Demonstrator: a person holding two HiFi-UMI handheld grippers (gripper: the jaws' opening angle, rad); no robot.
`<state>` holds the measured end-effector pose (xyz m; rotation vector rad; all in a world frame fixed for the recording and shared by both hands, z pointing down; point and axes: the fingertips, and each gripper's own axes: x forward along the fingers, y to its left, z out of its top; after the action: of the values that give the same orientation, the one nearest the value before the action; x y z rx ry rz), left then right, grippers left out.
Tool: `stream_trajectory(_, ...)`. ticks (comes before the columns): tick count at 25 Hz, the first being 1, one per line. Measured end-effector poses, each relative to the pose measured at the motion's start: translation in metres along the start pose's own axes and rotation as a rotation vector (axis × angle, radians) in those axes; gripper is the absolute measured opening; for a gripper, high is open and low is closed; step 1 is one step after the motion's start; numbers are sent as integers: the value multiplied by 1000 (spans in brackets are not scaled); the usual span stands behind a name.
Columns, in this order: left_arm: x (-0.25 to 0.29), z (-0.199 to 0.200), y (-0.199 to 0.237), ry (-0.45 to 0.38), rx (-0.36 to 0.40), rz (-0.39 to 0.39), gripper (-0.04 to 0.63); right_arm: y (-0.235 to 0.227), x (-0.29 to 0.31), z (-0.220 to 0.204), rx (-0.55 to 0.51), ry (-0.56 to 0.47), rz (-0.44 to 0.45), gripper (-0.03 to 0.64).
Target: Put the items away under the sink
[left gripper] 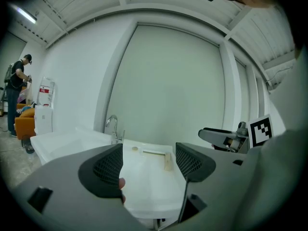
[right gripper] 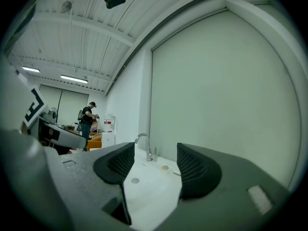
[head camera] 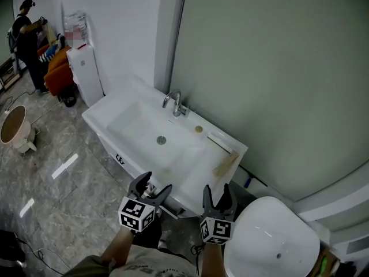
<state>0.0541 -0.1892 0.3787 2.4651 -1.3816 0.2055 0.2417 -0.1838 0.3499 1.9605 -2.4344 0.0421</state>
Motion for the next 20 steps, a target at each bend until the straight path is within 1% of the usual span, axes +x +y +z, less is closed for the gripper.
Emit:
stream_trajectory(10,93,26,56,58,22,-103,330,-12,109,-11,6,54,-65,265)
stream_trajectory(15,131,36,85,89,9,-138,330,-12,168,-19,-33,108,-56,265)
stream_trajectory(20,167,33,104,128,-4,-172,330,-24,228,-47,-73,207,-36,265)
